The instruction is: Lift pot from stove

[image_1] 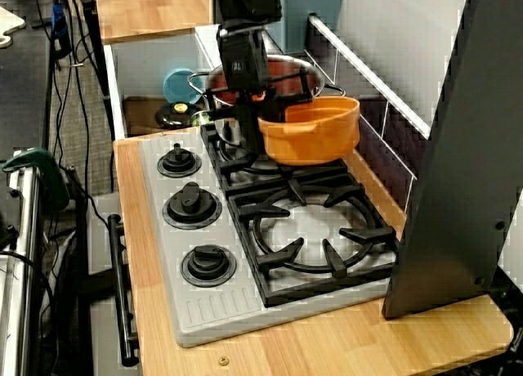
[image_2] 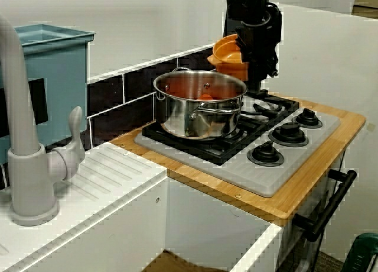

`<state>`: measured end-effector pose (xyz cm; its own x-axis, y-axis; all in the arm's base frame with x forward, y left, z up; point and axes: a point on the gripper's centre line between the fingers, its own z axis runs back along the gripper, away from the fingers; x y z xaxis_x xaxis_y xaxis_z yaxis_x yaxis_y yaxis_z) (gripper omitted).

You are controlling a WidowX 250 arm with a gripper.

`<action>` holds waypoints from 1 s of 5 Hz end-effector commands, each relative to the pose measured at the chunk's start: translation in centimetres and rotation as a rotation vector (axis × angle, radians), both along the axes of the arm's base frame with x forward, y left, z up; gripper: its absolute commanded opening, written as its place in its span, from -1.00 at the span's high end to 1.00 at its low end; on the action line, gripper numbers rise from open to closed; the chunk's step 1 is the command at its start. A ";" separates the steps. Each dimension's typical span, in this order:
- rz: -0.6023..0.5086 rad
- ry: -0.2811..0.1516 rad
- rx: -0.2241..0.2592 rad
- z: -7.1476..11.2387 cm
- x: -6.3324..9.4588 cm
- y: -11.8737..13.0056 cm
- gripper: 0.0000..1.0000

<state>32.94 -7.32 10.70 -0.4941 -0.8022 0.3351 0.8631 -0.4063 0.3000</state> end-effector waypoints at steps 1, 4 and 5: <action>-0.007 -0.077 -0.046 4.9 -0.1 0.4 1.00; -0.046 -0.050 -0.091 6.5 -0.4 0.9 1.00; -0.050 -0.051 -0.090 6.7 -0.5 0.8 1.00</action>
